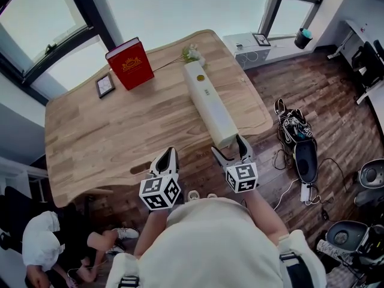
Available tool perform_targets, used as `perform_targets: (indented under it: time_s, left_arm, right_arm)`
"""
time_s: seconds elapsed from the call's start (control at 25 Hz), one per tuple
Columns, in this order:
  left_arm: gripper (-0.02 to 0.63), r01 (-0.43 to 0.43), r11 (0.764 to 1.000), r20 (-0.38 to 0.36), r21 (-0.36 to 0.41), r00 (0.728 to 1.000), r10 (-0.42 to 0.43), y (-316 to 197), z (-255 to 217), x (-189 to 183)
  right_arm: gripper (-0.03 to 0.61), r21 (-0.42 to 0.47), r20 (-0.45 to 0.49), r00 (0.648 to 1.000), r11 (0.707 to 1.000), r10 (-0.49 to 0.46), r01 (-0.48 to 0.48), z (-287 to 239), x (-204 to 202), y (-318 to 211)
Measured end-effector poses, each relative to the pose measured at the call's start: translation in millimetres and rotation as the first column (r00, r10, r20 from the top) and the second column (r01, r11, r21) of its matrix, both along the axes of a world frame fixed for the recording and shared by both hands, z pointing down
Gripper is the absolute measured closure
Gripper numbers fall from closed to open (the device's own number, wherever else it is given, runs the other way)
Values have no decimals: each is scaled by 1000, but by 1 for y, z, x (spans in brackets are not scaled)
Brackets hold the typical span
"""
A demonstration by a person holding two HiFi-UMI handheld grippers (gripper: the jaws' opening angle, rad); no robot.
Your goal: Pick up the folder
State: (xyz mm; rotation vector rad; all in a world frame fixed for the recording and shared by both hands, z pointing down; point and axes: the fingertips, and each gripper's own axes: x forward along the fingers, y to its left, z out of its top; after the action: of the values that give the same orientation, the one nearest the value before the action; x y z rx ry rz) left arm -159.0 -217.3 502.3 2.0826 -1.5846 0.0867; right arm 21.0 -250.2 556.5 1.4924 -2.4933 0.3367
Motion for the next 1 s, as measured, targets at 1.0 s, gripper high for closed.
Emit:
perform_targets:
  time_s: [1.0]
  left_arm:
    - [592, 16, 1000, 23, -18, 1000, -16, -5, 6, -12]
  right_arm:
    - [152, 10, -47, 997, 999, 54, -54, 16, -15, -51]
